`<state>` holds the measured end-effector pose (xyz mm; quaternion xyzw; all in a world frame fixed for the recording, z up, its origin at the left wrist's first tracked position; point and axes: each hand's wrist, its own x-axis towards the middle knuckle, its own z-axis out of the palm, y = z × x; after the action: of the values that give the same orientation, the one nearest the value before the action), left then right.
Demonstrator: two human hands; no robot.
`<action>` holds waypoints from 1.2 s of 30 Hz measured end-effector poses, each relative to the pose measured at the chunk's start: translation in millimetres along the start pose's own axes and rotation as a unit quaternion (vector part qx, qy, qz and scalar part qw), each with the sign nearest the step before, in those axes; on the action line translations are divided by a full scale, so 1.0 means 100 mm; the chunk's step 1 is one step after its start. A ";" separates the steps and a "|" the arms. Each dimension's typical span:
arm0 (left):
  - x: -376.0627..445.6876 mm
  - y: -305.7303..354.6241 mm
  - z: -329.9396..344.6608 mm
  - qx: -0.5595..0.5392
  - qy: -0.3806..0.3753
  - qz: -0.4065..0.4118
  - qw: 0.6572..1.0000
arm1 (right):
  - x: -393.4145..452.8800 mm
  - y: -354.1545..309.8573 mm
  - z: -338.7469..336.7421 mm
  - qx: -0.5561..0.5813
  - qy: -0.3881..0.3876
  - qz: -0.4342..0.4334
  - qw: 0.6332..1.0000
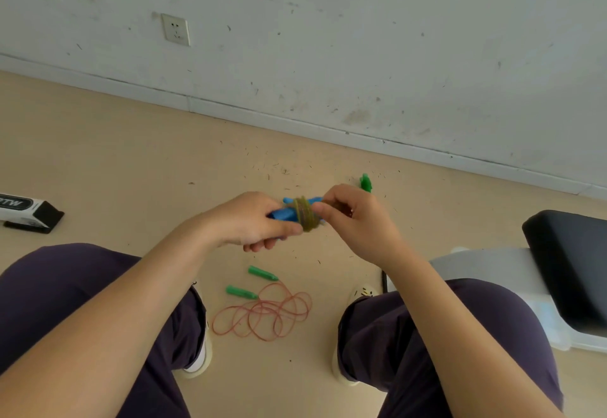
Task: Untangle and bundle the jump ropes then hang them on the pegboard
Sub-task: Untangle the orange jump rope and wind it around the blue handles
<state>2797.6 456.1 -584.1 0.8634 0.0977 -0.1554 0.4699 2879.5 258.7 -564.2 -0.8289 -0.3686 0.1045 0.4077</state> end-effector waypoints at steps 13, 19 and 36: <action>-0.11 0.04 -0.07 -0.085 -0.156 0.059 0.982 | 0.00 -0.01 -0.06 0.118 -0.091 0.051 0.988; -0.11 0.06 -0.04 -0.200 -0.240 0.072 0.947 | 0.00 -0.07 -0.11 0.122 -0.049 0.022 0.991; -0.03 0.05 0.07 -0.124 -0.084 -0.004 0.989 | 0.01 0.07 -0.18 0.015 -0.006 0.028 0.999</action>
<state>2795.0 447.6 -582.2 0.7820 0.0793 -0.2160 0.5792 2892.3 246.3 -557.5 -0.8317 -0.3464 0.1266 0.4150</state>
